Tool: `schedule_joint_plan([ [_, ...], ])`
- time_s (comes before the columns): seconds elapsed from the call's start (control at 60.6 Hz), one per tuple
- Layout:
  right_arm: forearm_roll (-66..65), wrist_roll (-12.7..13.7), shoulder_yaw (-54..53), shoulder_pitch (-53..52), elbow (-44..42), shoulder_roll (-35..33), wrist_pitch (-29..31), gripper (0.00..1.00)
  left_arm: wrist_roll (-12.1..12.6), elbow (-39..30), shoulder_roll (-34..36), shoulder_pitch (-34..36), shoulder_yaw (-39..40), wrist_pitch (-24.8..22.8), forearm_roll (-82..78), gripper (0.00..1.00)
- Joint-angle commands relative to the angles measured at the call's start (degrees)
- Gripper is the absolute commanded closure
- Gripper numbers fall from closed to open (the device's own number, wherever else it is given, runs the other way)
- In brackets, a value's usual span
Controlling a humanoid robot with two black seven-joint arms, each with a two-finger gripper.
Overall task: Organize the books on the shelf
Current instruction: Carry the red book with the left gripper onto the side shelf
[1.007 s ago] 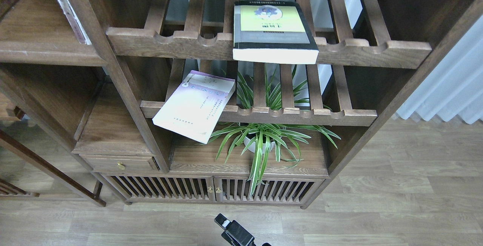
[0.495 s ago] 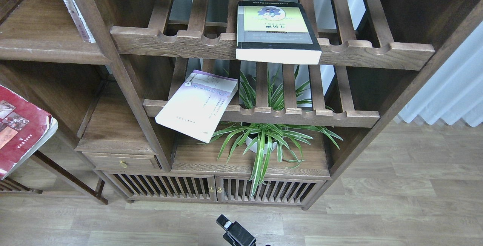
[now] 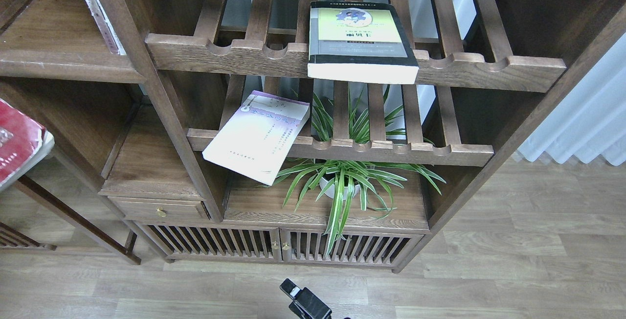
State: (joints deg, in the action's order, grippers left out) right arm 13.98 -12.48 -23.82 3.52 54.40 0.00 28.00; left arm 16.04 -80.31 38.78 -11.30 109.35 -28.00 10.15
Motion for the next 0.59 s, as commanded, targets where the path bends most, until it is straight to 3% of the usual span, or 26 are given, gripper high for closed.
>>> schedule_joint_plan([
  [0.0,0.0,0.0,0.0,0.0,0.0,0.0,0.0,0.01,2.9,-0.4,0.2,3.3,0.0,0.0,0.0,0.94],
  [0.347,0.0,0.0,0.0,0.0,0.0,0.0,0.0,0.01,5.1,-0.3,3.5,8.9,2.3,0.0,-5.8,0.94],
  [0.578,0.0,0.0,0.0,0.1,0.0,0.0,0.0,0.01,5.5,0.6,3.6,17.7,2.4,0.0,-15.7,0.94],
])
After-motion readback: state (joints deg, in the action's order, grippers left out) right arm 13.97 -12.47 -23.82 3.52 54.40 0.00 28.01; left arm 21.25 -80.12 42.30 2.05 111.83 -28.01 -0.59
